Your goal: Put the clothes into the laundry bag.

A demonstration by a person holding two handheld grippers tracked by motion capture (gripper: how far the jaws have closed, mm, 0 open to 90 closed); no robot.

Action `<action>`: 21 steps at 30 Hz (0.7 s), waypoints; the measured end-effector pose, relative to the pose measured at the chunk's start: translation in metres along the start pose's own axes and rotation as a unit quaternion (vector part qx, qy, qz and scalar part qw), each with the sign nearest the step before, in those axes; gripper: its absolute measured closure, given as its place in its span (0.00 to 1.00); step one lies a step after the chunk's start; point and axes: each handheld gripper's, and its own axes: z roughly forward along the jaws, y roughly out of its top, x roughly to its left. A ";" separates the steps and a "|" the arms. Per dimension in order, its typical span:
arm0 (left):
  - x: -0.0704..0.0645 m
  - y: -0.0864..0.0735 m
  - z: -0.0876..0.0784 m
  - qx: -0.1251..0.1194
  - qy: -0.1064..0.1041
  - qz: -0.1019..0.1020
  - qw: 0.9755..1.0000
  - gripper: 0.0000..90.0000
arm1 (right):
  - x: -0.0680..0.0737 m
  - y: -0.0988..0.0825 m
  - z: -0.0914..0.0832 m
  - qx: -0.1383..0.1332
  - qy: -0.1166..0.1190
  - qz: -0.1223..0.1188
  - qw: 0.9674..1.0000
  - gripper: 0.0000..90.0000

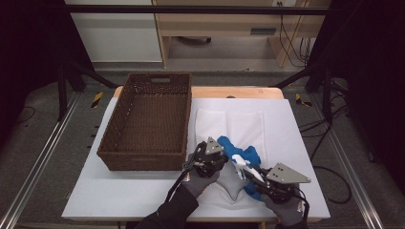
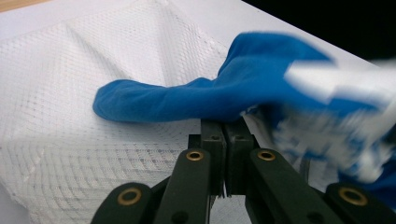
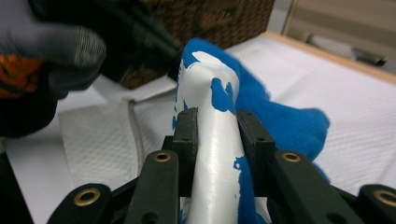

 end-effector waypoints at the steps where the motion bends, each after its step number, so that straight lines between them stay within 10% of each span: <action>1: 0.000 0.000 0.000 0.000 0.000 -0.001 1.000 0.98 | 0.001 -0.002 0.004 0.008 0.005 0.001 1.000 0.80; 14: -0.005 -0.008 0.003 -0.001 -0.003 0.012 1.000 0.99 | 0.010 -0.023 0.057 0.119 0.038 0.020 0.992 0.67; 21: 0.005 -0.010 0.000 0.001 -0.001 0.003 1.000 0.99 | 0.009 -0.021 0.046 0.088 0.056 0.025 0.994 0.49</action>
